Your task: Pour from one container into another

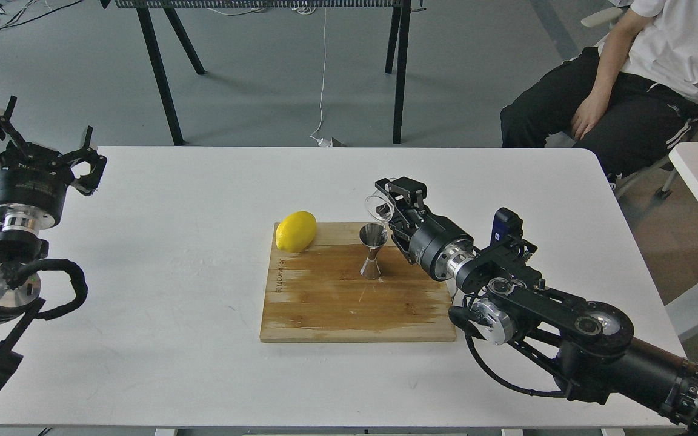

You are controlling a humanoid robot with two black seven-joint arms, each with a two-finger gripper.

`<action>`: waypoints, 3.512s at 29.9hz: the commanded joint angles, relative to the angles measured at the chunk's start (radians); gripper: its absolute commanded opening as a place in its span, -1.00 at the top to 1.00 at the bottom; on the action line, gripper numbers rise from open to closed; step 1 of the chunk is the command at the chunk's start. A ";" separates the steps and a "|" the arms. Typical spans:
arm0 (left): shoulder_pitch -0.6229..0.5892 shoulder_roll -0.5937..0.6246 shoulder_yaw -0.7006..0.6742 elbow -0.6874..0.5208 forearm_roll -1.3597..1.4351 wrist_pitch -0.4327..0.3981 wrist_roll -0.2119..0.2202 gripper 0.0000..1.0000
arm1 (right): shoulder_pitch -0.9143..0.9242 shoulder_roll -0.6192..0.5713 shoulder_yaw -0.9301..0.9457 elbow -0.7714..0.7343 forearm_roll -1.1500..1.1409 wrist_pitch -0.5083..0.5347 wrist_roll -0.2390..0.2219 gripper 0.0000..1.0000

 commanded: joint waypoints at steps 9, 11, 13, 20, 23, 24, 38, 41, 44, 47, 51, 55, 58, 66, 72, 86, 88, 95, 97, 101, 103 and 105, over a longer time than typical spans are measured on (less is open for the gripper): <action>0.000 0.000 -0.002 0.006 -0.001 -0.002 -0.001 -1.00 | 0.021 0.004 -0.065 -0.002 -0.053 -0.018 0.027 0.46; 0.000 0.000 -0.002 0.006 -0.001 0.000 -0.001 -1.00 | 0.023 0.004 -0.066 -0.002 -0.056 -0.018 0.037 0.45; -0.001 0.000 -0.002 0.006 -0.001 0.000 -0.001 -1.00 | 0.023 0.004 -0.069 -0.003 -0.091 -0.018 0.039 0.45; -0.001 0.000 -0.002 0.006 -0.001 0.001 -0.001 -1.00 | 0.023 0.004 -0.100 -0.037 -0.163 -0.020 0.059 0.45; 0.000 0.000 -0.002 0.006 -0.001 0.001 -0.001 -1.00 | 0.023 0.004 -0.102 -0.037 -0.165 -0.020 0.060 0.45; 0.000 0.000 -0.002 0.006 -0.001 0.001 -0.001 -1.00 | 0.024 0.004 -0.102 -0.037 -0.166 -0.020 0.060 0.45; 0.003 0.002 -0.002 0.006 -0.001 0.001 -0.002 -1.00 | 0.046 0.004 -0.152 -0.065 -0.303 -0.061 0.097 0.45; 0.003 0.000 -0.002 0.006 -0.001 0.003 -0.002 -1.00 | 0.049 0.004 -0.192 -0.095 -0.343 -0.087 0.125 0.45; 0.003 0.000 -0.003 0.006 -0.001 0.003 -0.002 -1.00 | 0.046 0.004 -0.223 -0.117 -0.386 -0.106 0.157 0.45; 0.002 0.002 -0.002 0.006 -0.001 0.003 -0.002 -1.00 | 0.047 0.011 -0.229 -0.143 -0.410 -0.124 0.175 0.44; 0.002 0.002 -0.003 0.006 -0.001 0.003 -0.002 -1.00 | 0.047 0.013 -0.229 -0.143 -0.410 -0.126 0.180 0.44; 0.002 0.002 -0.002 0.006 -0.001 0.004 -0.002 -1.00 | 0.047 0.011 -0.224 -0.140 -0.398 -0.127 0.189 0.44; 0.002 0.002 -0.003 0.006 -0.001 0.003 -0.002 -1.00 | 0.044 0.007 -0.198 -0.123 -0.375 -0.127 0.177 0.43; 0.003 0.003 -0.026 0.006 -0.002 -0.002 0.004 -1.00 | -0.016 -0.062 -0.040 0.039 0.019 -0.106 0.165 0.40; 0.000 -0.002 -0.026 0.006 -0.002 0.004 0.004 -1.00 | -0.115 -0.099 0.220 0.084 0.408 -0.006 0.151 0.38; 0.003 -0.002 -0.011 0.011 0.004 0.003 0.008 -1.00 | -0.385 -0.097 0.599 -0.222 1.007 0.469 -0.052 0.37; 0.003 -0.002 -0.011 0.014 0.007 0.001 0.008 -1.00 | -0.391 -0.096 0.603 -0.275 1.088 0.495 -0.055 0.37; -0.001 -0.002 -0.009 0.016 0.009 0.000 0.010 -1.00 | -0.410 -0.050 0.607 -0.304 1.206 0.523 -0.055 0.35; -0.001 -0.002 -0.009 0.016 0.009 0.000 0.010 -1.00 | -0.410 -0.025 0.621 -0.325 1.206 0.525 -0.056 0.34; -0.001 0.000 -0.009 0.016 0.010 -0.002 0.010 -1.00 | -0.405 0.039 0.629 -0.420 1.203 0.555 -0.069 0.32; -0.001 0.000 -0.009 0.019 0.010 -0.002 0.010 -1.00 | -0.399 0.062 0.633 -0.471 1.203 0.578 -0.081 0.31; -0.003 -0.002 -0.009 0.028 0.010 -0.003 0.011 -1.00 | -0.399 0.068 0.633 -0.503 1.203 0.595 -0.082 0.30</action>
